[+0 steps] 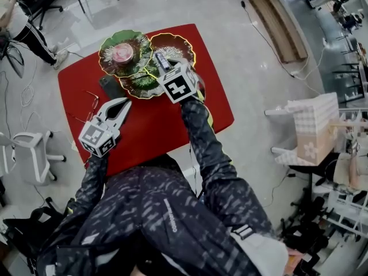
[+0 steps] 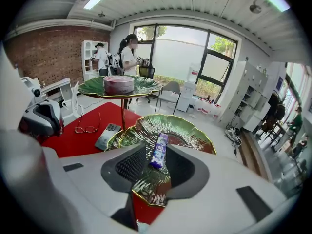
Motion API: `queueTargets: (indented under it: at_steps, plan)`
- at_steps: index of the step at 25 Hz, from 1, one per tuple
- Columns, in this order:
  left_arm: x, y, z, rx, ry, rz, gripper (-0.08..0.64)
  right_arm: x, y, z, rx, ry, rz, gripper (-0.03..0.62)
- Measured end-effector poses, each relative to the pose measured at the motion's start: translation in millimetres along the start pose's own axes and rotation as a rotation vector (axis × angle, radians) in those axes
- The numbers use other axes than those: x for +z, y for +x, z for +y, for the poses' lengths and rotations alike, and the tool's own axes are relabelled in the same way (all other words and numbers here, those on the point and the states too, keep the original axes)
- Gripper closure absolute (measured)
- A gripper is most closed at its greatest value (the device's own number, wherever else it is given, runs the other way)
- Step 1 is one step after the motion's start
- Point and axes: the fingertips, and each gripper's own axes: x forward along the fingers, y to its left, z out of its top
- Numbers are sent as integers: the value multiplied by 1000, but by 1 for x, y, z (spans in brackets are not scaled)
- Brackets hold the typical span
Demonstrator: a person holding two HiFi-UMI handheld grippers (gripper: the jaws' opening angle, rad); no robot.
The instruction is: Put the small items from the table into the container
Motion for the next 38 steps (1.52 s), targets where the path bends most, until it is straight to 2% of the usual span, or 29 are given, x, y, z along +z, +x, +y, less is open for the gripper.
queueTargets:
  at_steps: [13, 19, 25, 38]
  plan:
    - [5, -6, -21, -50, 6, 4, 538, 4, -35, 14, -41, 30, -63, 490]
    - [10, -14, -23, -50, -11, -22, 538, -7, -47, 39, -26, 25, -58, 525]
    - [13, -30, -42, -96, -6, -16, 537, -16, -69, 65, -27, 34, -57, 538]
    - [-7, -98, -75, -158, -12, 8, 537, -50, -111, 137, -46, 80, -29, 545]
